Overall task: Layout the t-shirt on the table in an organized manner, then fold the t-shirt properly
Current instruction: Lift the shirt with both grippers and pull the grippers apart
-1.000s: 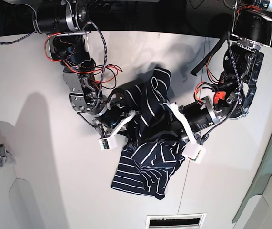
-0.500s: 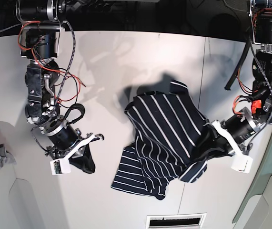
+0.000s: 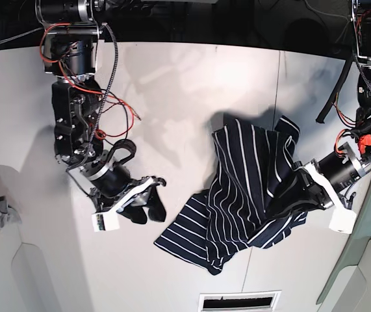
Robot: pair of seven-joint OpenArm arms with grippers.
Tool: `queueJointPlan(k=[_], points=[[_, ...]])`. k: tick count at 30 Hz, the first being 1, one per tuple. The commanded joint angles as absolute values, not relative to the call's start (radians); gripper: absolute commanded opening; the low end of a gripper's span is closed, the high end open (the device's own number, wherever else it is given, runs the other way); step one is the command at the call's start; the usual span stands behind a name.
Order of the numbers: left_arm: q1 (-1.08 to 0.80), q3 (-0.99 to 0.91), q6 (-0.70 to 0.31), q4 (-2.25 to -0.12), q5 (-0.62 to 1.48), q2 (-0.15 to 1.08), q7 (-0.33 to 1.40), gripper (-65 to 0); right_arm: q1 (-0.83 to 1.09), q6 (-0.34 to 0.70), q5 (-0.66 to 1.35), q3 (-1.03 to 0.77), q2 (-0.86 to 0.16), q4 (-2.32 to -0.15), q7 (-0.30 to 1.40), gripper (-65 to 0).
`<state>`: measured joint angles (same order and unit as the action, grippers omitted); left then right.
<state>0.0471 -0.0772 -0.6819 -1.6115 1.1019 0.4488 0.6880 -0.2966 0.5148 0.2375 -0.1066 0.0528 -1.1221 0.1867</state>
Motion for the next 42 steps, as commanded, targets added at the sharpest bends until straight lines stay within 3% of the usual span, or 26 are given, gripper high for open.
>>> queueJointPlan(k=[1, 9, 15, 21, 24, 29, 34, 36, 40, 42], points=[[0.068, -0.055, -0.698, -1.663, 1.140, 0.450, 0.656, -65.0, -0.321, 0.519, 0.250, -0.109, 0.045, -1.106, 0.141, -27.9], [0.070, 0.208, -0.698, -1.820, 0.986, 0.377, 0.630, -65.0, -0.312, 0.527, 0.252, -0.109, 0.029, -1.002, 0.109, -27.0], [0.069, 0.102, -0.696, -1.791, 0.836, 0.372, 0.575, -65.0, -0.310, 0.501, 0.250, -0.109, 0.040, -0.994, 0.068, -27.1], [0.026, -0.002, -0.696, -1.723, 0.878, 0.417, 0.614, -65.0, -0.310, 0.342, 0.103, -0.096, 0.110, -0.979, -0.012, -27.3], [-0.008, -0.005, -0.696, -1.697, 0.879, 0.421, 0.610, -65.0, -0.345, 0.317, 0.057, -0.041, 0.131, -0.882, -0.012, -27.3], [-0.035, -0.005, -0.696, -1.686, 0.902, 0.421, 0.610, -65.0, -0.434, 0.186, 0.033, 0.069, 0.136, -0.660, -0.081, -27.3], [-0.065, -0.005, -0.696, -1.686, 0.909, 0.421, 0.610, -65.0, -0.440, 0.196, -0.022, 0.105, 0.152, -0.612, -0.081, -27.8], [-0.064, -0.005, -0.696, -1.686, 0.910, 0.421, 0.609, -65.0, -0.440, 0.233, -0.030, 0.123, 0.152, -0.612, -0.080, -35.9], [-0.063, -0.005, -0.696, -1.686, 0.908, 0.421, 0.587, -65.0, -0.440, 0.259, -0.088, 0.133, 0.151, -0.612, -0.106, -65.0], [-0.061, -0.006, -0.696, -1.686, 0.904, 0.421, 0.585, -65.0, -0.440, 0.258, -0.138, 0.133, 0.148, -0.618, -0.117, -65.0]])
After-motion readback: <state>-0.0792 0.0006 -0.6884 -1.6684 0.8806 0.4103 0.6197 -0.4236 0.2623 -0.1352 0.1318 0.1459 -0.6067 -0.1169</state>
